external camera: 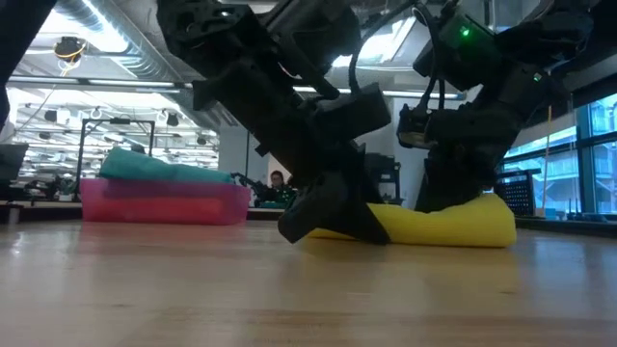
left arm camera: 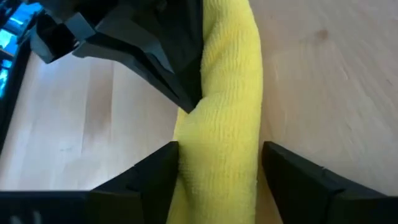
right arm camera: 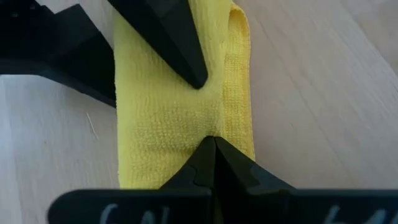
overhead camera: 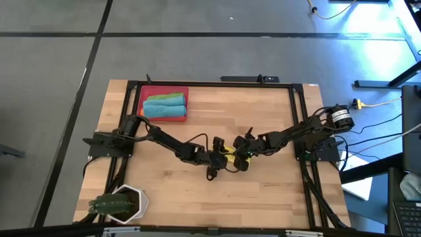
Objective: Roll microfiber towels into tight, uniform cylinder then place into a basket
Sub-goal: Roll the yellow microfiber towel
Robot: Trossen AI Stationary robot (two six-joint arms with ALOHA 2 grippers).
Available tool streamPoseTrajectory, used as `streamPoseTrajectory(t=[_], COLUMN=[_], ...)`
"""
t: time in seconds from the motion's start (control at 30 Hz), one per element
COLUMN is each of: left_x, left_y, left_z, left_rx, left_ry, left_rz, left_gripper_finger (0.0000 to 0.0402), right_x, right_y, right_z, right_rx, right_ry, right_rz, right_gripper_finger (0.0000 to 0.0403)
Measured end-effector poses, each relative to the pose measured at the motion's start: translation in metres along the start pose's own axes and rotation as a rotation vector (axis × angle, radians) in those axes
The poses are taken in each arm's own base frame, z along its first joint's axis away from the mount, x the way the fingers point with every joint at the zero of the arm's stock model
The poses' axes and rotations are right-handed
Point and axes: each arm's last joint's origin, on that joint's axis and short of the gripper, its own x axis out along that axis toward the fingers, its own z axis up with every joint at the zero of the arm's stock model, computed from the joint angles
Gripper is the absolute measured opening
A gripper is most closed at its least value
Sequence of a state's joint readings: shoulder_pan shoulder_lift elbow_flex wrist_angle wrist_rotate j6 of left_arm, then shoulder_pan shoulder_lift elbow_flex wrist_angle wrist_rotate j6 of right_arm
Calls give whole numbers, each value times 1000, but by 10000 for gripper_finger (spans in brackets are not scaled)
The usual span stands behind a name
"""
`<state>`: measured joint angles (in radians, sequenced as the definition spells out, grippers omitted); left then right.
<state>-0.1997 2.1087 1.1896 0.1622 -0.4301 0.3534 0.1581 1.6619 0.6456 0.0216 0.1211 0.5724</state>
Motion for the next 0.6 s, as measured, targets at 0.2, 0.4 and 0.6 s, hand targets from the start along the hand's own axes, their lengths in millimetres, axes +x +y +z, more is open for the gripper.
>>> streamPoseTrajectory(t=[0.2, 0.4, 0.6], left_x=[6, 10, 12], left_y=[-1, 0, 2], left_z=[-3, -6, -9], left_rx=[14, 11, 7], left_ry=[-13, -6, 5], left_rz=[-30, -39, -41], left_gripper_finger=[192, 145, 57], right_x=[0, 0, -6], right_y=[2, 2, 3], right_z=[2, 3, 6], right_rx=[4, 4, -46], right_ry=[-18, -24, -43], right_rz=[24, 38, 33], right_gripper_finger=[9, 9, 9])
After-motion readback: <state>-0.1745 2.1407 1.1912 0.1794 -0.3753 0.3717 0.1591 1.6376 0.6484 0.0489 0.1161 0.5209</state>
